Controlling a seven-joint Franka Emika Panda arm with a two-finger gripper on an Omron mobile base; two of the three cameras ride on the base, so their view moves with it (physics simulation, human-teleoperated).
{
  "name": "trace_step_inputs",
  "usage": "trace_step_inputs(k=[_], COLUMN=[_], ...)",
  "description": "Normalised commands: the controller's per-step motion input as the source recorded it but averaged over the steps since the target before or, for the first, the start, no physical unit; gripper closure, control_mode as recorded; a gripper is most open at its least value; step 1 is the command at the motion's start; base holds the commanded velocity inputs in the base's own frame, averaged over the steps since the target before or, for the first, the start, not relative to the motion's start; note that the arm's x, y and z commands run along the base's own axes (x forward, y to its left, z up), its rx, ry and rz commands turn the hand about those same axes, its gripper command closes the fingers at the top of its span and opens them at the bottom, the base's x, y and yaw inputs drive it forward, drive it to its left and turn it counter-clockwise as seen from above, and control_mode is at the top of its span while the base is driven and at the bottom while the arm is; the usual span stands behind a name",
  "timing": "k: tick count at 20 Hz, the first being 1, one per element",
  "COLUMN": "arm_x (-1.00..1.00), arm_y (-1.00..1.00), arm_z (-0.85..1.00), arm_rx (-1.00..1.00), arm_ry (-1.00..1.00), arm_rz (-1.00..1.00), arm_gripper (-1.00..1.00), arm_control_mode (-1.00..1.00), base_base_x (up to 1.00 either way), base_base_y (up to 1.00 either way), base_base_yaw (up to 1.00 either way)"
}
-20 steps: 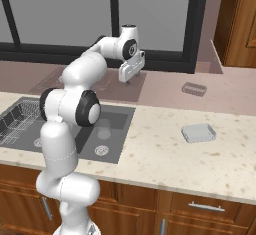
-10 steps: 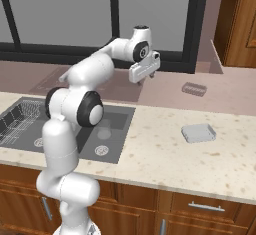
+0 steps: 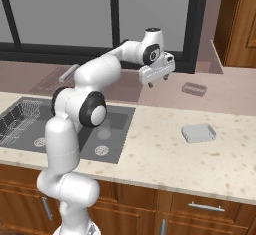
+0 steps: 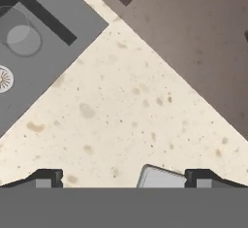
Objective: Place the tupperware in the left basin and the glass cup in the right basin of the sink.
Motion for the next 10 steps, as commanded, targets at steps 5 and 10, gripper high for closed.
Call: trace_step_inputs(k=[5, 10], arm_x=[0.00, 0.00], arm_y=[-0.54, -0.53], arm_z=[0.00, 0.00], arm_rx=[0.00, 0.00], arm_ry=[-0.02, 0.00], arm_rz=[-0.20, -0.20], arm_gripper=[-1.00, -1.00], arm_control_mode=[-1.00, -1.00], base_base_x=[0.00, 0.00], base_base_y=[0.00, 0.00], base_base_yaw=[0.00, 0.00])
